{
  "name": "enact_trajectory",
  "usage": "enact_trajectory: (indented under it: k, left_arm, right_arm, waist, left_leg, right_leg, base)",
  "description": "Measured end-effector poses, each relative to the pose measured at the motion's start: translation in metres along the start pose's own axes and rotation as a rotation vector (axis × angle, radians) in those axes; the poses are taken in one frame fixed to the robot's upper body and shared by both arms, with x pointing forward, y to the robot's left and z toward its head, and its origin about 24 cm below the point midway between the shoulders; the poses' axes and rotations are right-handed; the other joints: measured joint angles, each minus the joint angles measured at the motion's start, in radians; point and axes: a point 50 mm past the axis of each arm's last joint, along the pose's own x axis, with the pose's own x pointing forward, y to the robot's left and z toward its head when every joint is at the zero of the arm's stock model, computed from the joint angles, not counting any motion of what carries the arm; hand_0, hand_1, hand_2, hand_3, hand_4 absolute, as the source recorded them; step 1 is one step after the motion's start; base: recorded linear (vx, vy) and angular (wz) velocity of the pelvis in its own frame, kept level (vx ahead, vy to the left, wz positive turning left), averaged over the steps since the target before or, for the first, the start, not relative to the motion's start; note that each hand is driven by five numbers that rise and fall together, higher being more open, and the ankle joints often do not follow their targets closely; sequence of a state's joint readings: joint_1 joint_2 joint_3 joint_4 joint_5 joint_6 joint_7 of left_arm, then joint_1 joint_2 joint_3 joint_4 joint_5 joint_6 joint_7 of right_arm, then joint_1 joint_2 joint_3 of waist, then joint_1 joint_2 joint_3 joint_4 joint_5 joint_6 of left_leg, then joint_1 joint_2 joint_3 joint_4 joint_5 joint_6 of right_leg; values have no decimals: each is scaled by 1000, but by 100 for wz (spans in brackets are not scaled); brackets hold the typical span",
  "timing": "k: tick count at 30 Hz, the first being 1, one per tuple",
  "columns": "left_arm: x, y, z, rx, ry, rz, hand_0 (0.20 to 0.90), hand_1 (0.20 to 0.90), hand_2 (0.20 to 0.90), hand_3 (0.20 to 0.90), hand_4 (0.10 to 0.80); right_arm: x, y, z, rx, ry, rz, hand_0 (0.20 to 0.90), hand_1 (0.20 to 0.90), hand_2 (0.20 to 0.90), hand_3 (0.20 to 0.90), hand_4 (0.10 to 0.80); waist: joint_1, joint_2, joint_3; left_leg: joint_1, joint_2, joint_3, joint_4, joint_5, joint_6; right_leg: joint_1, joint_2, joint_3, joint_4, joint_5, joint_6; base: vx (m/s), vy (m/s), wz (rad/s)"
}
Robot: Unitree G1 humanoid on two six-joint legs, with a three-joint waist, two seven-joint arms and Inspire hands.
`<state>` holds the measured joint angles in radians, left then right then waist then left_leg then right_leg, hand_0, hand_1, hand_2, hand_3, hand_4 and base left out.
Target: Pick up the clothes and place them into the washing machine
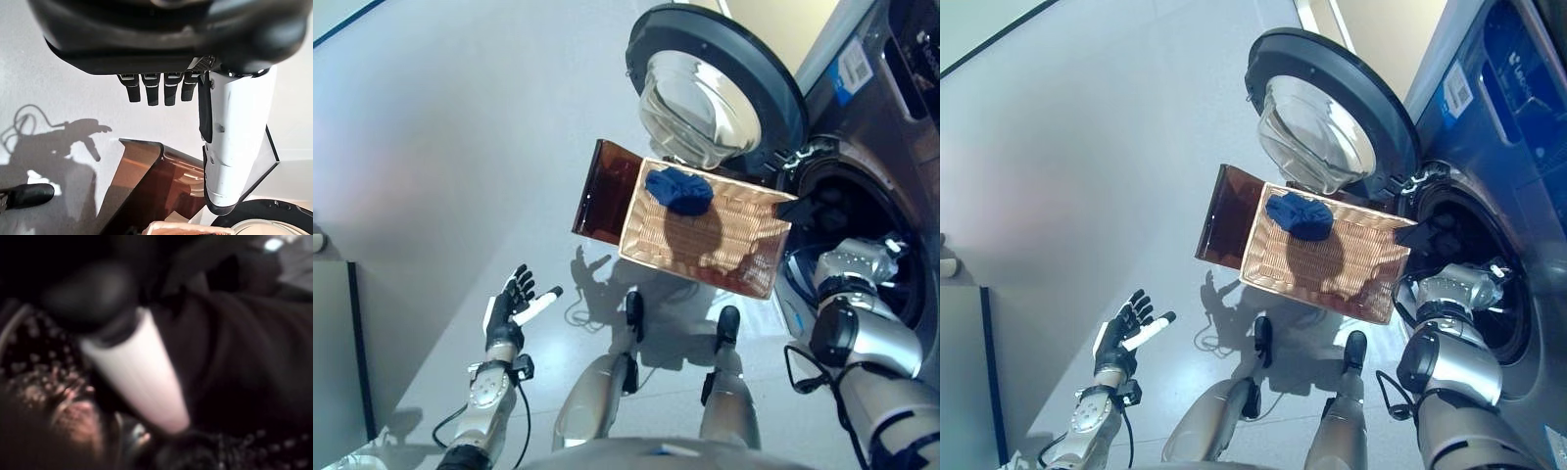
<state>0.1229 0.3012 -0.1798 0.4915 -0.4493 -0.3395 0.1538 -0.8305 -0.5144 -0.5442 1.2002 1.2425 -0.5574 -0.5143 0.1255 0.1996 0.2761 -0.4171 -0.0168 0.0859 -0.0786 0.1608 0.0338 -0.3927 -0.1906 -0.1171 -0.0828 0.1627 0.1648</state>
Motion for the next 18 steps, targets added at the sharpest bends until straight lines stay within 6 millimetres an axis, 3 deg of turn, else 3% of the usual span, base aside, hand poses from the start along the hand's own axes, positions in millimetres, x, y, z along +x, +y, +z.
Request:
enact_trajectory:
  k: [5, 12, 14, 18]
  left_arm:
    - [0, -2, 0, 15, 3, -18, 900, 900, 900, 900, 800]
    - [2, -4, 6, 16, -34, -30, 900, 900, 900, 900, 800]
    - [3, -5, 9, 13, -46, -32, 900, 900, 900, 900, 800]
    - [9, -10, 19, 4, -91, -49, 900, 900, 900, 900, 800]
  right_arm:
    - [1, 16, 14, 3, -55, 6, 200, 200, 200, 200, 300]
    - [-4, 39, 24, -31, -103, 155, 200, 200, 200, 200, 300]
    - [-7, 43, 21, -120, -120, 242, 200, 200, 200, 200, 300]
    - [-11, 52, 15, -298, -118, 413, 200, 200, 200, 200, 300]
  waist:
    - [1, 16, 2]
    - [0, 24, 2]
    - [-4, 25, 3]
    - [-25, 32, 10]
  left_leg:
    - [-20, -25, 13, 0, -2, -2]
    - [-65, -53, 44, 0, 7, 13]
    - [-78, -55, 62, 0, 16, 27]
    - [-88, -52, 72, 0, 18, 31]
  right_leg:
    - [-30, -26, 17, 0, 3, 4]
    - [-99, -54, 53, 19, 15, 22]
    - [-134, -56, 73, 45, 24, 39]
    - [-146, -52, 85, 44, 27, 34]
  base:
    - [-29, 18, -6]
    - [-64, 35, -13]
    - [-64, 13, -13]
    - [-17, -4, -6]
